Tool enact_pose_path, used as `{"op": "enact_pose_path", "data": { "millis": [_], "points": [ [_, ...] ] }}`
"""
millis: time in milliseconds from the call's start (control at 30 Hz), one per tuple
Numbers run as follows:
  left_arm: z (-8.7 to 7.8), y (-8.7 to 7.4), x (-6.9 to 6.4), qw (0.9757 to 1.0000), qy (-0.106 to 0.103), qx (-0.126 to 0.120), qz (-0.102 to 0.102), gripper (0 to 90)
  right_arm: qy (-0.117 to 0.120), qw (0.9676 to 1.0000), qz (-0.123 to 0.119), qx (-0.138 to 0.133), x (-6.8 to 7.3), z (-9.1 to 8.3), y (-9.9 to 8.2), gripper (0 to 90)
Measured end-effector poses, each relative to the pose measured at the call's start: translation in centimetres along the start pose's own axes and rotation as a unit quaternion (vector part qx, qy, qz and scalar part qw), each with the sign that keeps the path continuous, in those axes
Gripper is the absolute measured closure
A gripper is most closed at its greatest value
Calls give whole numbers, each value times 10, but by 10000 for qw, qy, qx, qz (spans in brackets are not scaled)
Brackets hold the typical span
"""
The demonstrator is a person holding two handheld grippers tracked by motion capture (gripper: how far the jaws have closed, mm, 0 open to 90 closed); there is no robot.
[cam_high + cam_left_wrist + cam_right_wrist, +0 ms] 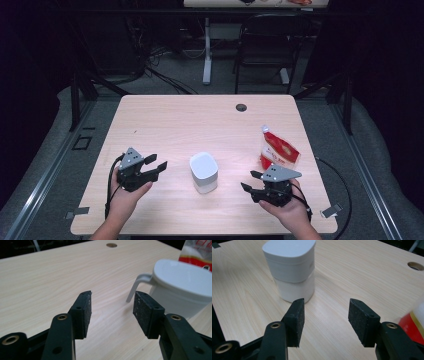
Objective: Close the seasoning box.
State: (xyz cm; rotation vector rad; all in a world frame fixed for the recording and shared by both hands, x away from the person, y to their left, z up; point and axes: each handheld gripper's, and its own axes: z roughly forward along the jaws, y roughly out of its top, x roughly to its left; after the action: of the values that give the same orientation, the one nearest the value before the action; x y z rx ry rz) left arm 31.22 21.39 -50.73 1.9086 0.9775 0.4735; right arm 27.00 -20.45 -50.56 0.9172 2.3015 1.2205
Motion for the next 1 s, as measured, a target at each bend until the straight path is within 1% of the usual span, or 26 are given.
{"op": "enact_pose_path", "data": {
  "millis": [100,167,233,300,367,467,533,567,600,667,733,767,800,833,900,1000],
  "points": [
    [-1,-6,2,9999,-16,109,-16,482,-65,9999,72,52,-3,-2,-7,463],
    [-2,-11,2,9999,-12,146,-29,477,-91,9999,127,73,-6,-3,-12,457],
    [-2,-15,3,9998,-15,185,4,475,-133,9997,206,49,-8,-2,-16,457],
    [-2,-18,3,9998,-36,198,-30,473,-154,9995,257,73,-11,-2,-20,457],
    [0,-23,4,9998,-37,193,-100,471,-169,9993,335,74,-13,0,-24,457],
    [4,-28,6,9995,-51,286,-87,469,-196,9988,446,27,-16,-2,-27,456],
    [8,-32,8,9993,-58,335,-126,468,-199,9985,513,-33,-19,-3,-29,456],
    [9,-33,8,9992,-54,376,-104,467,-207,9983,546,-44,-20,-3,-30,456],
    [10,-35,9,9993,-46,351,-101,467,-230,9980,578,-55,-20,-2,-32,456],
    [12,-37,8,9991,-35,420,-60,467,-234,9982,559,11,-21,0,-35,457],
    [13,-41,6,9992,-35,406,-48,467,-222,9980,582,37,-21,2,-38,457],
    [14,-43,4,9991,-70,410,-16,467,-212,9981,585,36,-20,4,-39,457],
    [15,-44,2,9990,-106,427,18,467,-225,9983,525,89,-19,6,-40,458],
    [15,-45,1,9990,-129,423,65,467,-245,9982,538,97,-18,7,-41,460],
    [17,-45,-1,9990,-131,416,90,467,-181,9982,572,60,-14,11,-41,460],
    [19,-46,-1,9989,-117,442,107,467,-162,9987,470,100,-8,17,-42,460]
  ]
}}
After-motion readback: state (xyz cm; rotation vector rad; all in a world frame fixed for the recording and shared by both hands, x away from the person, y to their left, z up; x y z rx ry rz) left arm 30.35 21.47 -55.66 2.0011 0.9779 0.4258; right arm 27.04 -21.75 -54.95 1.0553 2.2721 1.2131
